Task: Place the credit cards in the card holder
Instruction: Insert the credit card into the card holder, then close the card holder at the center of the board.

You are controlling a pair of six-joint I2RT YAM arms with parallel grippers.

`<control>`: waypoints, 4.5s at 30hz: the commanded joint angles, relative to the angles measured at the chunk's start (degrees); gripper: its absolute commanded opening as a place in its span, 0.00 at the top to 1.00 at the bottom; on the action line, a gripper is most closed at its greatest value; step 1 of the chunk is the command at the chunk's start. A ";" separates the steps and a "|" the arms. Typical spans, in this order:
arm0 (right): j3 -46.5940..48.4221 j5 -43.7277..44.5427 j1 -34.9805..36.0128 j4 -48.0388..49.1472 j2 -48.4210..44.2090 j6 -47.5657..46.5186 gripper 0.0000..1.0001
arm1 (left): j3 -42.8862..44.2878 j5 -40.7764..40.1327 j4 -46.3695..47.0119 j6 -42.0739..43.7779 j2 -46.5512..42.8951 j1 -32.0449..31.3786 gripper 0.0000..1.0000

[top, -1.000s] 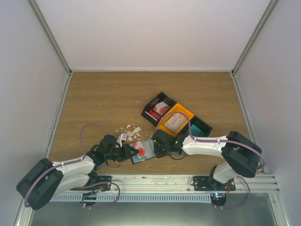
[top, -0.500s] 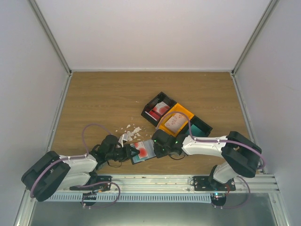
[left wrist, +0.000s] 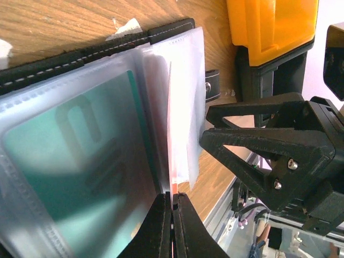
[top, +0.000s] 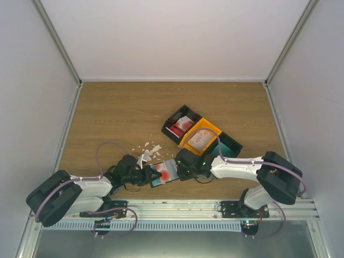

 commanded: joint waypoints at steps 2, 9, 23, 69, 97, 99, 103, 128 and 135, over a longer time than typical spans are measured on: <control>-1.00 3.10 0.00 -3.80 -3.36 1.87 0.59 | 0.12 -0.35 4.50 1.46 0.33 -0.86 1.00; -2.04 1.95 -0.38 -2.07 -3.61 1.89 0.56 | 1.43 -0.79 7.77 1.64 4.44 -1.27 1.00; -3.73 -1.09 -1.89 0.94 -2.11 1.19 0.61 | 3.48 -3.15 14.73 -0.41 13.97 -2.79 1.00; -6.31 -12.19 -5.23 8.72 -1.77 -2.37 0.63 | 13.60 -2.21 10.82 2.62 26.22 -7.46 0.94; -2.04 -1.22 -9.43 4.25 -4.69 -2.05 0.49 | 16.62 -7.30 -23.14 9.54 4.73 -7.31 0.48; -1.45 -3.48 -9.45 5.31 -3.15 -2.88 0.50 | 17.59 -8.66 -26.62 10.49 3.08 -7.06 0.46; -1.26 -7.68 -9.45 7.32 -0.64 -3.90 0.55 | 17.80 -11.48 -32.61 11.61 0.24 -5.79 0.43; -0.19 -8.69 -9.45 4.61 -1.82 -3.03 1.00 | 9.77 -16.73 -41.34 8.87 -9.01 -1.26 0.42; 2.52 -9.63 -9.45 2.98 -5.38 -3.94 0.99 | 8.90 -12.33 -36.25 10.58 -6.58 -0.71 0.46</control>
